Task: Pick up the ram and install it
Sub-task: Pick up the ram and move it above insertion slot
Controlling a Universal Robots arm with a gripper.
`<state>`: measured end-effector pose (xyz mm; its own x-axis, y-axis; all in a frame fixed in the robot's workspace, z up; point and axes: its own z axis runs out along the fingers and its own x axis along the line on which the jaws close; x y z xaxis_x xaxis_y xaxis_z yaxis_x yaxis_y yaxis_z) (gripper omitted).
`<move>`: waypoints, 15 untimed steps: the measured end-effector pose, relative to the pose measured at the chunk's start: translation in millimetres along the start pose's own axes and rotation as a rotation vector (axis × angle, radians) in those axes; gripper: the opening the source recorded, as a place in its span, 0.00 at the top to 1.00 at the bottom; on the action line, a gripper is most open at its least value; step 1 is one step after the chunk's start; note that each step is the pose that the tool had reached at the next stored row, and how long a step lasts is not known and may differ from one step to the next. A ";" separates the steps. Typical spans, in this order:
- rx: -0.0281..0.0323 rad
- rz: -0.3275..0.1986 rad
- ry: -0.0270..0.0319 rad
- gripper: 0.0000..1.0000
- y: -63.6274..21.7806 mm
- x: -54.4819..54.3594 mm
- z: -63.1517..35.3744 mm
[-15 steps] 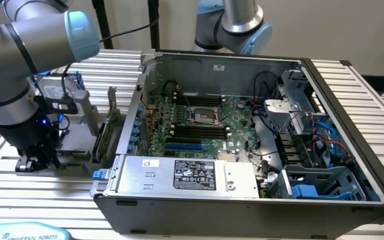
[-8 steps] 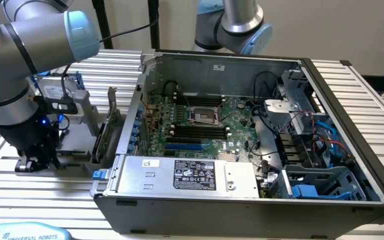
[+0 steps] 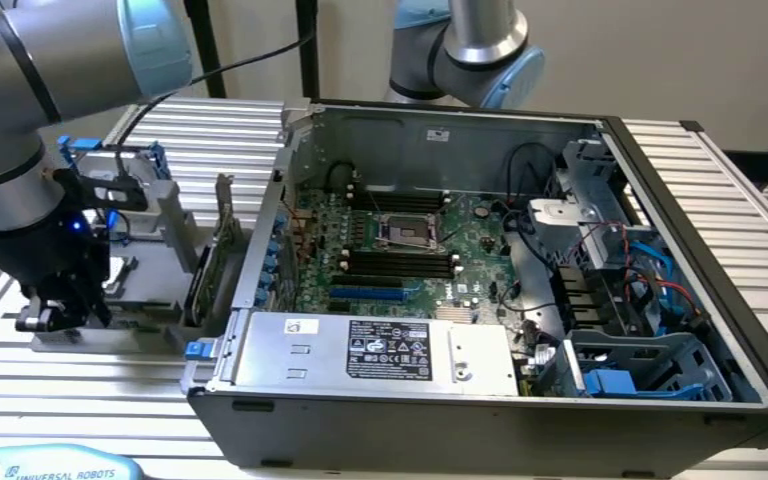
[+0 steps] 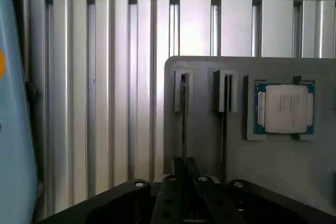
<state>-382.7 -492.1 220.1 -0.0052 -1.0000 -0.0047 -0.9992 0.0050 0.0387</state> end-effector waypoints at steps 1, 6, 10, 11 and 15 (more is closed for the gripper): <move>-0.0003 0.000 -0.0001 0.87 0.1 -0.1 -4.6; -0.0013 -0.001 0.0000 0.87 0.1 -1.1 -27.3; -0.0015 -0.002 0.0000 0.87 -1.1 -2.0 -45.4; -0.0015 -0.003 0.0000 0.87 -1.7 -2.2 -50.2; -0.0019 -0.006 0.0001 0.87 -5.6 -3.0 -68.5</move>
<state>-374.4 -489.5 288.3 0.0008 -1.0000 -0.0048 -0.9992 -0.0010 0.0406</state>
